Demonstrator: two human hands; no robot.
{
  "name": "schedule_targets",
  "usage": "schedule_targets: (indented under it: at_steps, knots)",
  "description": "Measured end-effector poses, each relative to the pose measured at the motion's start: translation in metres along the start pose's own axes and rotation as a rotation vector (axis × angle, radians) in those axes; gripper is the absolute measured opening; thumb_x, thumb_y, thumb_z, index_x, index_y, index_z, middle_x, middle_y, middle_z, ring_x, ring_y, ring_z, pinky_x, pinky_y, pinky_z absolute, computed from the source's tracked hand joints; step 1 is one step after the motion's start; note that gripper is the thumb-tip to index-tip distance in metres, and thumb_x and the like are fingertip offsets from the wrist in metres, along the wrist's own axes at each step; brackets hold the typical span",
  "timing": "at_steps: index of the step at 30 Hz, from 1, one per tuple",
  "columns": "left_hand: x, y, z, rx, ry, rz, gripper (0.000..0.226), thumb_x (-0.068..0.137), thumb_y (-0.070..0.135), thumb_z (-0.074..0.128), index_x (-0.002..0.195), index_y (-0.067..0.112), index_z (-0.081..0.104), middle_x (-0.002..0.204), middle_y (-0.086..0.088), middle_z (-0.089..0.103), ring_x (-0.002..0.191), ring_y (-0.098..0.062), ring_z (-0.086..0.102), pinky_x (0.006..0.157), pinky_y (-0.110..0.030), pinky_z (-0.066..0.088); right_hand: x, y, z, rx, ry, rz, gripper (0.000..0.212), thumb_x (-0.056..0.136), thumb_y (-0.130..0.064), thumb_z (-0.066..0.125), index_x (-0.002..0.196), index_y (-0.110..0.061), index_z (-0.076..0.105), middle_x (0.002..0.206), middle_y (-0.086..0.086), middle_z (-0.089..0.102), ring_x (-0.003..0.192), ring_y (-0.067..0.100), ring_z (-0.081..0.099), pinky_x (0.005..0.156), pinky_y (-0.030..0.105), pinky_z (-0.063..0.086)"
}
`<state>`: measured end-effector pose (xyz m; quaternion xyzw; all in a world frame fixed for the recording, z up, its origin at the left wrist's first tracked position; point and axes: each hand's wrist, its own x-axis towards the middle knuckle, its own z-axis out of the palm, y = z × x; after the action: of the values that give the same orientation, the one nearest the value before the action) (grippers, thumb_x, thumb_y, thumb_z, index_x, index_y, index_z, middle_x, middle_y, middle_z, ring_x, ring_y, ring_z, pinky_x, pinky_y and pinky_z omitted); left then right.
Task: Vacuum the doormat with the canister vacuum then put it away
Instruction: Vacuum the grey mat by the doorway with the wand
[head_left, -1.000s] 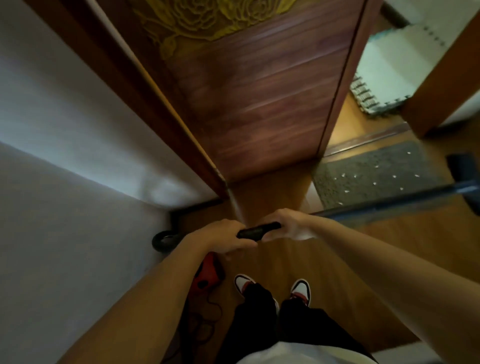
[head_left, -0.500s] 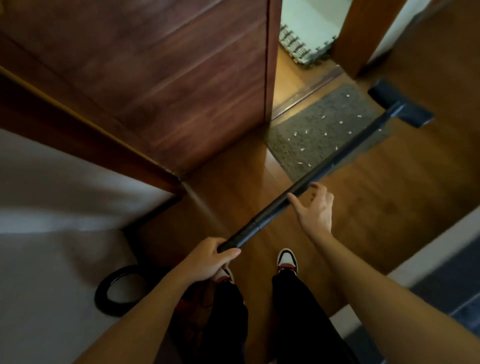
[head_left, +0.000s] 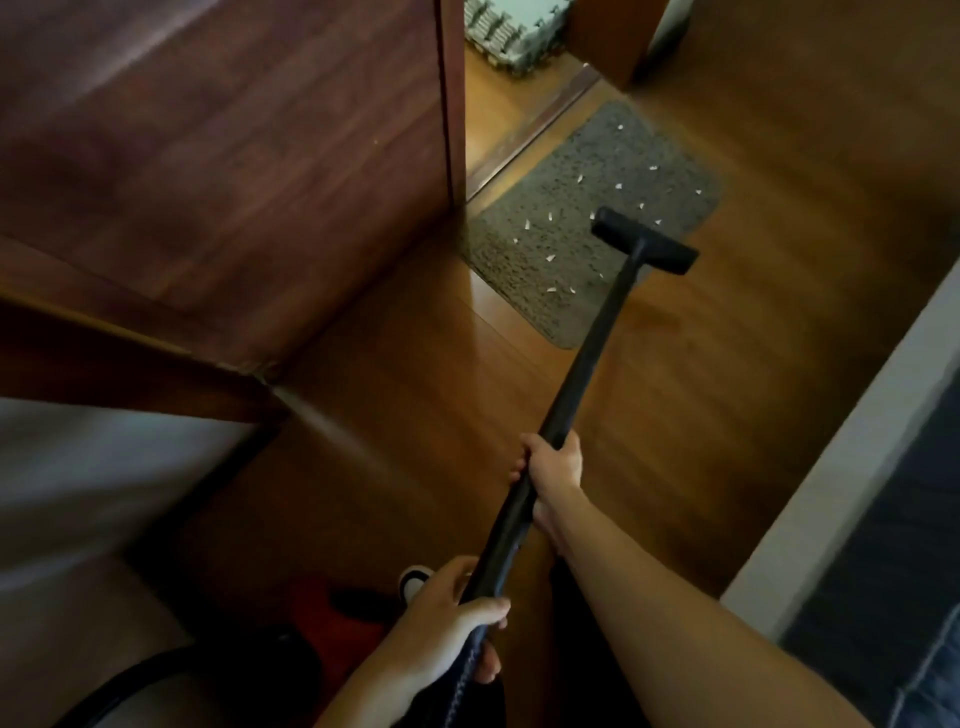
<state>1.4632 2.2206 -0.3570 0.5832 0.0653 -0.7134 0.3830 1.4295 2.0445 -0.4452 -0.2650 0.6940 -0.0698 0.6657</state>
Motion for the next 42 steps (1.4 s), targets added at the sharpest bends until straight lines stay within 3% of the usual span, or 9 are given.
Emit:
schedule_targets:
  at_steps: [12,18,22,26,31,35,38,40,42]
  knots:
    - [0.049,-0.042,-0.005,0.203,0.228,0.044,0.021,0.096,0.034,0.059,0.105,0.017,0.053,0.082,-0.005,0.064,0.045,-0.023,0.057,0.047,-0.031,0.05,0.026,0.08,0.004,-0.02,-0.125,0.16,0.031,0.092,-0.002,0.062,0.12,-0.01,0.05,0.07,0.007,0.051,0.051,0.013,0.05,0.044,0.025,0.046]
    - [0.061,-0.062,0.007,0.226,0.246,0.025,0.018,0.097,0.038,0.057,0.107,0.025,0.051,0.091,-0.005,0.066,0.049,-0.022,0.062,0.048,-0.031,0.053,0.036,0.091,-0.011,-0.008,-0.171,0.218,0.026,0.093,-0.009,0.066,0.114,-0.011,0.052,0.067,0.005,0.054,0.052,0.015,0.05,0.046,0.028,0.045]
    - [0.067,-0.071,0.013,0.202,0.24,0.021,0.019,0.096,0.038,0.057,0.109,0.026,0.052,0.092,-0.008,0.067,0.049,-0.021,0.062,0.049,-0.03,0.054,0.043,0.098,-0.015,-0.144,-0.129,0.156,0.04,0.095,-0.015,0.065,0.129,-0.019,0.045,0.075,0.008,0.057,0.051,0.015,0.054,0.05,0.031,0.05]
    - [0.073,-0.079,0.014,0.194,0.215,-0.002,0.019,0.097,0.039,0.056,0.114,0.033,0.052,0.094,-0.009,0.068,0.052,-0.019,0.063,0.052,-0.031,0.055,0.045,0.108,-0.019,-0.273,-0.108,0.042,0.071,0.095,-0.007,0.06,0.148,-0.042,0.028,0.095,0.016,0.061,0.053,0.017,0.057,0.053,0.031,0.053]
    - [0.078,-0.097,0.018,0.164,0.217,-0.003,0.035,0.097,0.038,0.056,0.131,0.035,0.046,0.088,-0.006,0.069,0.055,-0.019,0.064,0.053,-0.029,0.054,0.046,0.116,-0.026,-0.358,-0.08,0.026,0.074,0.097,-0.008,0.056,0.155,-0.039,0.021,0.089,0.01,0.061,0.051,0.014,0.056,0.048,0.028,0.051]
    - [0.082,-0.106,0.02,0.037,0.227,-0.059,0.023,0.096,0.038,0.058,0.116,0.029,0.054,0.097,-0.015,0.069,0.055,-0.02,0.065,0.054,-0.031,0.055,0.044,0.116,-0.03,-0.376,-0.073,0.024,0.074,0.098,-0.006,0.054,0.156,-0.037,0.021,0.089,0.009,0.06,0.048,0.012,0.053,0.044,0.026,0.049]
    - [0.089,-0.121,0.019,-0.097,0.244,-0.099,0.028,0.099,0.044,0.049,0.107,0.019,0.06,0.094,-0.022,0.066,0.066,-0.029,0.067,0.072,-0.045,0.056,0.044,0.119,-0.034,-0.414,-0.051,0.028,0.074,0.098,-0.005,0.054,0.156,-0.038,0.023,0.086,0.009,0.06,0.047,0.013,0.053,0.043,0.026,0.047]
    - [0.092,-0.135,0.016,0.047,0.328,-0.087,0.037,0.101,0.046,0.042,0.099,0.016,0.065,0.086,-0.009,0.063,0.082,-0.029,0.067,0.083,-0.045,0.051,0.045,0.124,-0.037,-0.436,-0.037,0.022,0.075,0.097,-0.004,0.055,0.155,-0.04,0.024,0.087,0.009,0.06,0.048,0.014,0.053,0.044,0.026,0.047]
    - [0.095,-0.154,0.01,0.079,0.36,-0.078,0.041,0.103,0.045,0.038,0.083,0.02,0.063,0.078,0.0,0.058,0.074,-0.021,0.061,0.075,-0.038,0.046,0.049,0.132,-0.039,-0.444,-0.03,0.018,0.076,0.097,-0.004,0.055,0.155,-0.041,0.023,0.088,0.009,0.06,0.049,0.015,0.053,0.045,0.026,0.047]
